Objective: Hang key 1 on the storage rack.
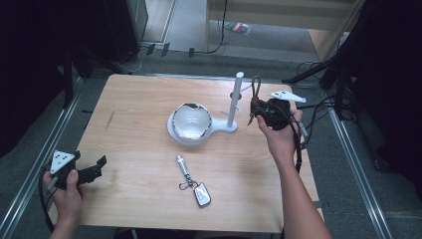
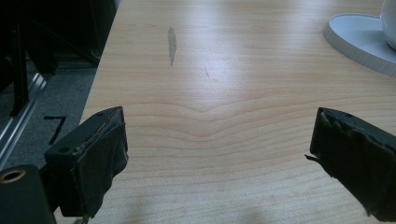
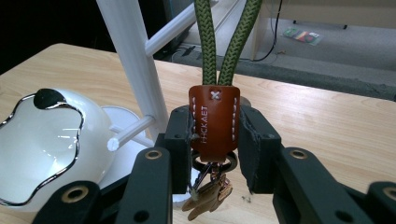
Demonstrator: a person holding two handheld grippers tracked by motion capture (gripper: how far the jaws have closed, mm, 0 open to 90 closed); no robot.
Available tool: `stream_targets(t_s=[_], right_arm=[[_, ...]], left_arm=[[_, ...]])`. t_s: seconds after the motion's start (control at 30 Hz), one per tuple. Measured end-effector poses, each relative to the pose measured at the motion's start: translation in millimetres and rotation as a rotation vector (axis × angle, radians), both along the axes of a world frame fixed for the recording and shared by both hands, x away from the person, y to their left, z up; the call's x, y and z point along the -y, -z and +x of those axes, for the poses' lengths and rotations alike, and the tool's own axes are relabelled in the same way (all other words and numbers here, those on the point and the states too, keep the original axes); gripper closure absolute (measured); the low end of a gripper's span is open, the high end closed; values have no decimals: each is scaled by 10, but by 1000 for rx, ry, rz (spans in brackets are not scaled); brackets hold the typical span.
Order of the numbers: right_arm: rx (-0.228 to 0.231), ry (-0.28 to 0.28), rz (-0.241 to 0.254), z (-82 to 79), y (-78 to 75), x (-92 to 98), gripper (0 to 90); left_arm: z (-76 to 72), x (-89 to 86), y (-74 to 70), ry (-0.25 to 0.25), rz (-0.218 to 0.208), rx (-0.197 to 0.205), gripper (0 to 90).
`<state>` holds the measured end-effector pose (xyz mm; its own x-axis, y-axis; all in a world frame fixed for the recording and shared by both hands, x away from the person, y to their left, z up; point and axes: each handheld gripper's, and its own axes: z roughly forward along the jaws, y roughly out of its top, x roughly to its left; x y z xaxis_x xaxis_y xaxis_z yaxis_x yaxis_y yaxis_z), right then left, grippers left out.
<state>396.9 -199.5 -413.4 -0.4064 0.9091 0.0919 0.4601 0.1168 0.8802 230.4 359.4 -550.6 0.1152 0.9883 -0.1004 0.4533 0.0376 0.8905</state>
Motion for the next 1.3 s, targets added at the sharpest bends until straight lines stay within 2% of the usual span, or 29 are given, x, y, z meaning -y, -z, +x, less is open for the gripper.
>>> stream_targets(t_s=[0.4, 0.87, 1.3], right_arm=[[3, -25, 13, 45, 10, -16, 677], [-18, -70, 10, 80, 36, -48, 676], [-46, -108, -26, 117, 103, -83, 675]], left_arm=[[1, 1, 0, 1, 0, -1, 44], [1, 3, 0, 0, 1, -1, 44], [1, 1, -1, 1, 0, -3, 44]])
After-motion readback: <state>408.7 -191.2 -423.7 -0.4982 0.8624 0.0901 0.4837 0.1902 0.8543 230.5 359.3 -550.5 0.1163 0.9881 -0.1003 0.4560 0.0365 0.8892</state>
